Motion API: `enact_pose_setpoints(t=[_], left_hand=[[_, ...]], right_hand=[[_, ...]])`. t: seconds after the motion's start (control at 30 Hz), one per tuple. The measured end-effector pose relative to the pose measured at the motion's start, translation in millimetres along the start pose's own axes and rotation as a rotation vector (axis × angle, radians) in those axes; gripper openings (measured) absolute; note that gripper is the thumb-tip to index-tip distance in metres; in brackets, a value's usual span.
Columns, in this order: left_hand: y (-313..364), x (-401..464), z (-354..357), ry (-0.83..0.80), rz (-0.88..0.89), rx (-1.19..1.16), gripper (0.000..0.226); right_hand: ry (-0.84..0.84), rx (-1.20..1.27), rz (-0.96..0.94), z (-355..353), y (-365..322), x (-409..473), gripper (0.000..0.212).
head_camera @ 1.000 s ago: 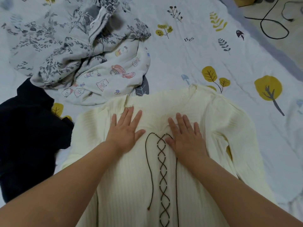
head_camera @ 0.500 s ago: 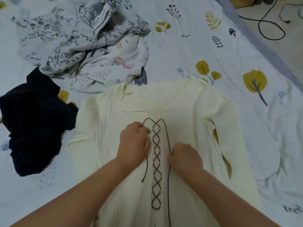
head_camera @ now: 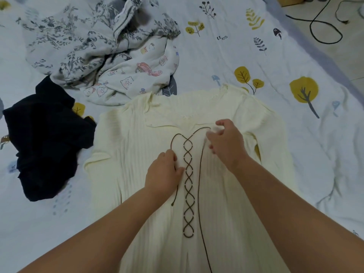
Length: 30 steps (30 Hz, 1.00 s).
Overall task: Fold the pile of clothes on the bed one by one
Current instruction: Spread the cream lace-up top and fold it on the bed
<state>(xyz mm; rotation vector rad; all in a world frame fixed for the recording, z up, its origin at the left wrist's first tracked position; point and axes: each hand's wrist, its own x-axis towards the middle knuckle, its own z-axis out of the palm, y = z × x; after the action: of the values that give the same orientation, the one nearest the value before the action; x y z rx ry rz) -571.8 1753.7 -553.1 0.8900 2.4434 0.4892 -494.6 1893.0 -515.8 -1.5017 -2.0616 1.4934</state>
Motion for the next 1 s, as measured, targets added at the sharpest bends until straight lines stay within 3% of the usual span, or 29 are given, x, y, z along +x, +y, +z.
enact_pose_setpoints(t=[0.07, 0.1, 0.17, 0.27, 0.43, 0.5, 0.6, 0.7, 0.8, 0.9, 1.0], left_hand=[[0.7, 0.9, -3.1, 0.005, -0.002, -0.018, 0.015], [1.4, 1.5, -4.3, 0.023, 0.009, -0.023, 0.012], [4.0, 2.4, -5.6, 0.070, 0.060, -0.025, 0.008], [10.8, 3.8, -3.1, 0.053, 0.134, -0.024, 0.012], [17.6, 6.9, -2.5, -0.067, 0.125, -0.093, 0.007], [17.2, 4.6, -4.8, -0.136, 0.104, -0.189, 0.007], [18.7, -3.5, -8.6, -0.401, 0.024, -0.487, 0.011], [17.7, -6.2, -15.6, -0.569, -0.002, -0.573, 0.016], [8.4, 0.1, -33.4, -0.658, -0.045, -0.712, 0.012], [-11.3, 10.7, -55.5, -0.625, -0.107, -0.680, 0.013], [-25.6, 17.1, -71.7, -0.538, -0.124, -0.579, 0.015]], right_hand=[[-0.077, -0.479, -0.039, 0.5, 8.1, -7.2, 0.019], [-0.163, -0.590, -0.027, 3.0, 12.1, -13.5, 0.027], [-0.321, -0.699, 0.054, 12.0, 18.2, -26.0, 0.037], [-0.362, -0.780, 0.100, 25.5, 27.9, -35.7, 0.029], [-0.330, -0.563, 0.103, 29.0, 35.9, -32.7, 0.023], [-0.255, -0.312, 0.128, 21.7, 30.4, -30.2, 0.023], [-0.218, 0.237, 0.231, 10.0, 14.6, -25.8, 0.022], [-0.207, 0.595, 0.335, 2.8, 0.9, -21.9, 0.019], [-0.094, 0.692, 0.378, -8.2, 1.1, -14.3, 0.020], [0.051, 0.705, 0.400, -26.0, 9.9, -8.1, 0.023], [0.186, 0.493, 0.337, -40.8, 21.0, -4.3, 0.030]])
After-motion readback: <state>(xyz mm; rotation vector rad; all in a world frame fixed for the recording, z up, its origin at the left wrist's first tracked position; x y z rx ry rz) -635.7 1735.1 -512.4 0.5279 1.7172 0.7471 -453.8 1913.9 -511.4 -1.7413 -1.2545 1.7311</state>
